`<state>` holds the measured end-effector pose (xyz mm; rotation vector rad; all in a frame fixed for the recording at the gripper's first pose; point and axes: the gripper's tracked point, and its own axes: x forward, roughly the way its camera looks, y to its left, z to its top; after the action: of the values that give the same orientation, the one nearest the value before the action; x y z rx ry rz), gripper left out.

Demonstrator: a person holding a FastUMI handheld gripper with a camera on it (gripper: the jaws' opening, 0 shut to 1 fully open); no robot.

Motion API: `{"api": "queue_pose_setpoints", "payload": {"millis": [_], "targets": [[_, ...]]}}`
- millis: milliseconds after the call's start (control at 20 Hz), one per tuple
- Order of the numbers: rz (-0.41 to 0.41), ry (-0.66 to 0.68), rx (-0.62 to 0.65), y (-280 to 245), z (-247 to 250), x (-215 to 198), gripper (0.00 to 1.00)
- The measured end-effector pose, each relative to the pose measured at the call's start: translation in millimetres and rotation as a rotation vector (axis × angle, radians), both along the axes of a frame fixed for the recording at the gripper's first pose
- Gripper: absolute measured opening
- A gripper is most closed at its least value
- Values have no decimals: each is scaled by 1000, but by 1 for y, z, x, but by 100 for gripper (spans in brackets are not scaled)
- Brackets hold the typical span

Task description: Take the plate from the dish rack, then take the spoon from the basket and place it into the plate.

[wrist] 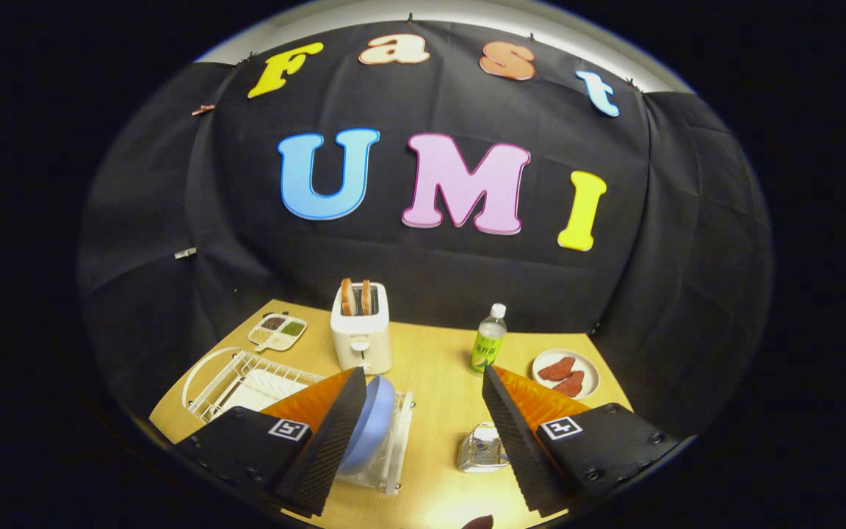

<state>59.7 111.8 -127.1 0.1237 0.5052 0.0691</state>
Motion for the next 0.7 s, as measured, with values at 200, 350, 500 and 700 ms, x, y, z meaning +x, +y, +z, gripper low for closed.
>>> {"api": "queue_pose_setpoints", "payload": {"millis": [200, 350, 500, 700], "targets": [[17, 149, 10, 27, -48, 12, 95], [-1, 262, 16, 41, -84, 12, 92], [-13, 340, 20, 54, -112, 12, 80], [-41, 425, -25, 59, -143, 7, 65]]}}
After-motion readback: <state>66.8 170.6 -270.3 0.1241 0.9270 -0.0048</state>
